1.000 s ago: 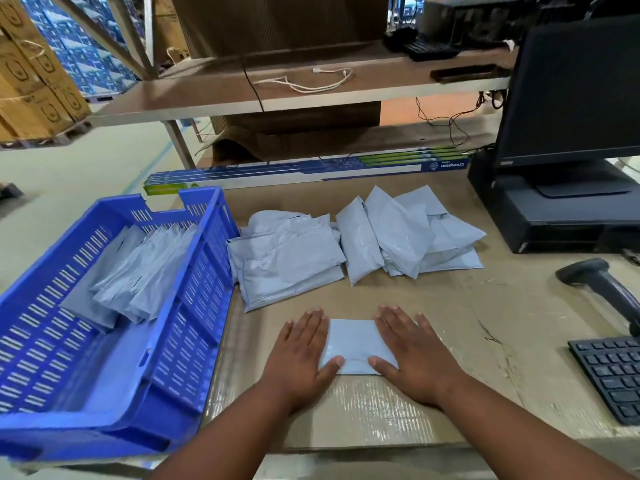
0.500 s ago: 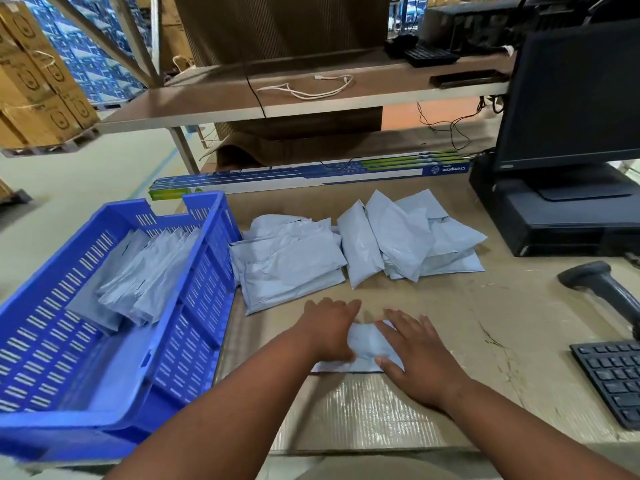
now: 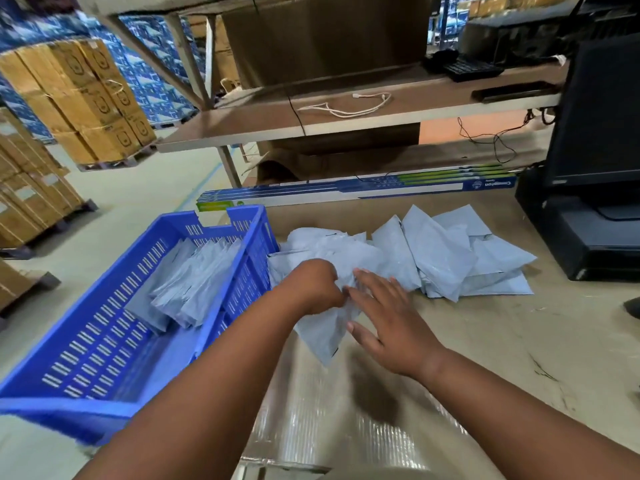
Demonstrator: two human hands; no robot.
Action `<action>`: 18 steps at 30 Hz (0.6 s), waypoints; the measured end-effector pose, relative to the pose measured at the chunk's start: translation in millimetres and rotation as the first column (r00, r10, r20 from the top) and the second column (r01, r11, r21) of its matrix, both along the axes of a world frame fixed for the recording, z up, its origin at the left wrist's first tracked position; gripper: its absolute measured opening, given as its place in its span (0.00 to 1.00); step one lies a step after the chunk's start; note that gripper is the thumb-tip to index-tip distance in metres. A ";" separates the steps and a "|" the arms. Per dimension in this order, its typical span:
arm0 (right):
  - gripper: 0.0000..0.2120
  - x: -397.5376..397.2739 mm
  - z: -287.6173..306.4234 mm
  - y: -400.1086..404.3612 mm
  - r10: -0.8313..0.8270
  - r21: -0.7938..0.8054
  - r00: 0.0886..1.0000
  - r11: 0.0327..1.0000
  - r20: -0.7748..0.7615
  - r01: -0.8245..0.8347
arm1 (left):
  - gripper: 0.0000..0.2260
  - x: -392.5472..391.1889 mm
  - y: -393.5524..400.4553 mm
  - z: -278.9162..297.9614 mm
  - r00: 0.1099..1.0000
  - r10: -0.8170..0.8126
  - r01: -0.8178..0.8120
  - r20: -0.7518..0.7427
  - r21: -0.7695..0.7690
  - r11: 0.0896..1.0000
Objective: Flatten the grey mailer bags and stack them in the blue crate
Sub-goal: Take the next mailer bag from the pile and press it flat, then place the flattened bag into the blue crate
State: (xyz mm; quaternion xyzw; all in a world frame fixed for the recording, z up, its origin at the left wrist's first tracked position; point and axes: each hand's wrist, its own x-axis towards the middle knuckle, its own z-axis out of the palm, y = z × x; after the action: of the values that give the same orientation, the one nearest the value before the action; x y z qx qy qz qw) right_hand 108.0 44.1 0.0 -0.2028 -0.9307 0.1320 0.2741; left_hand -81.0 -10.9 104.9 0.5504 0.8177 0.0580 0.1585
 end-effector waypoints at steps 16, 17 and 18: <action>0.24 -230.1 93.1 -42.3 0.264 -0.042 0.964 0.963 -0.023 -0.265 | 0.09 -208.9 -91.1 114.3 0.890 0.454 -0.445 -0.028 0.152 0.882; 0.22 -239.6 88.8 -44.7 0.265 -0.031 0.964 0.964 -0.001 -0.265 | 0.09 -219.4 -91.6 105.8 0.885 0.465 -0.461 0.003 0.136 0.877; 0.20 -248.0 83.8 -46.5 0.263 -0.027 0.965 0.965 0.024 -0.262 | 0.09 -228.8 -90.9 96.0 0.881 0.471 -0.472 0.036 0.108 0.875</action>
State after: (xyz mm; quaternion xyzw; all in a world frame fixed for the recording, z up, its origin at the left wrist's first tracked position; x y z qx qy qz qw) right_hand -140.0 -2.4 83.8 -0.0827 -0.9514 0.1754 0.2390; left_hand -309.8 -101.8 200.9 0.3424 0.9218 0.1437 0.1113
